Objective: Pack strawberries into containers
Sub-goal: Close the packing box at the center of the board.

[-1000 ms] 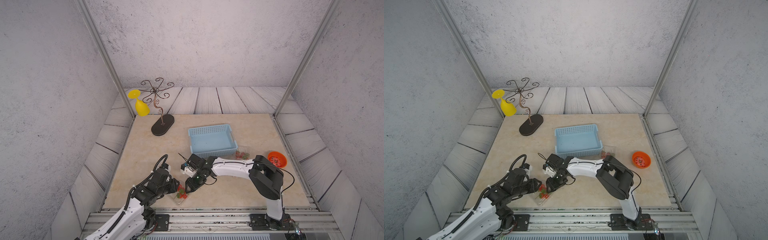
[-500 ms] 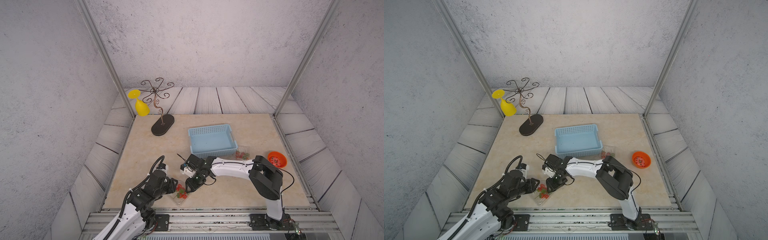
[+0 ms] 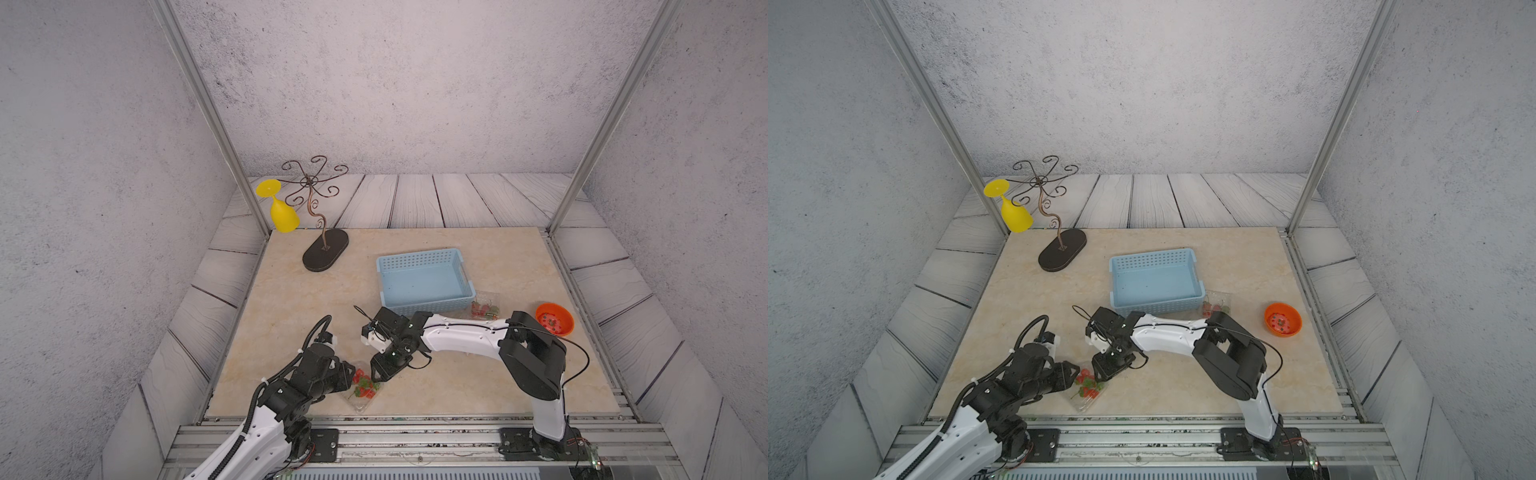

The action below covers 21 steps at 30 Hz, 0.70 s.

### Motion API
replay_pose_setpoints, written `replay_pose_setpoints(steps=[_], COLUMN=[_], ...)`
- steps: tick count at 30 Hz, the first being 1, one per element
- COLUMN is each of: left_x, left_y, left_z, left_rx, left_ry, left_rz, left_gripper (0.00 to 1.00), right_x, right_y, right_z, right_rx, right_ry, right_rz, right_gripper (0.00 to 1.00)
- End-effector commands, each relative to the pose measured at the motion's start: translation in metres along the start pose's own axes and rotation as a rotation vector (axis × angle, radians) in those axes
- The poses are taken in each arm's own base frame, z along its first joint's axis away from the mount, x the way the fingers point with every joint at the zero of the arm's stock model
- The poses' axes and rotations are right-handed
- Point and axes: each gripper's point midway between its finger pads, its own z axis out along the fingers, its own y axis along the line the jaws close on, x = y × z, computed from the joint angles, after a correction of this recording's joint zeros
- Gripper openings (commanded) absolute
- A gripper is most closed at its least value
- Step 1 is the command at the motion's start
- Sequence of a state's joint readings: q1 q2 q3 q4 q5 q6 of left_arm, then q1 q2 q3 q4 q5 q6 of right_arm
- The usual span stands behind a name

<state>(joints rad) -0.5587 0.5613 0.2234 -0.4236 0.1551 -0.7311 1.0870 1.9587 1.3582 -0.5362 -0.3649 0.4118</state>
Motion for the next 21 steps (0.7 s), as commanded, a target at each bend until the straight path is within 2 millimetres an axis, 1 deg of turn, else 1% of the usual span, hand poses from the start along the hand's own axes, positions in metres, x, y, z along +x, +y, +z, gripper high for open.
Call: replay_pose_setpoints(steps=[1,3,4,7,10,11,16,21], left_x=[0.011,0.011,0.011,0.012,0.012,0.012,0.013,0.012], left_y=[0.001,0.002,0.001,0.002,0.002,0.002,0.002,0.002], left_z=[0.004,0.004,0.004,0.004,0.004,0.004,0.004,0.002], left_rx=[0.005,0.004,0.004,0.002,0.002,0.002,-0.001,-0.004], left_ry=[0.045,0.049,0.050,0.053,0.054,0.053,0.059,0.059], left_rz=[-0.008,-0.007,-0.007,-0.007,-0.007,-0.005,-0.004,-0.002], left_gripper=[0.33,0.33,0.33,0.33,0.33,0.33,0.33,0.33], right_x=[0.006,0.009,0.009,0.012,0.017,0.019,0.021,0.026], right_y=[-0.001,0.004,0.010,0.027,0.047,0.052,0.071,0.076], right_z=[-0.015,-0.020,-0.024,-0.029,-0.031,-0.031,-0.032,-0.017], right_rx=[0.095,0.130,0.143,0.125,0.073,0.060,0.003,-0.039], right_ry=[-0.041,-0.055,-0.072,-0.101,-0.107,-0.106,-0.108,-0.053], right_rz=[-0.066,-0.107,-0.133,-0.180,-0.239,-0.255,-0.306,-0.320], right_gripper=[0.47,0.43,0.38,0.17,0.02,0.00,0.00,0.00])
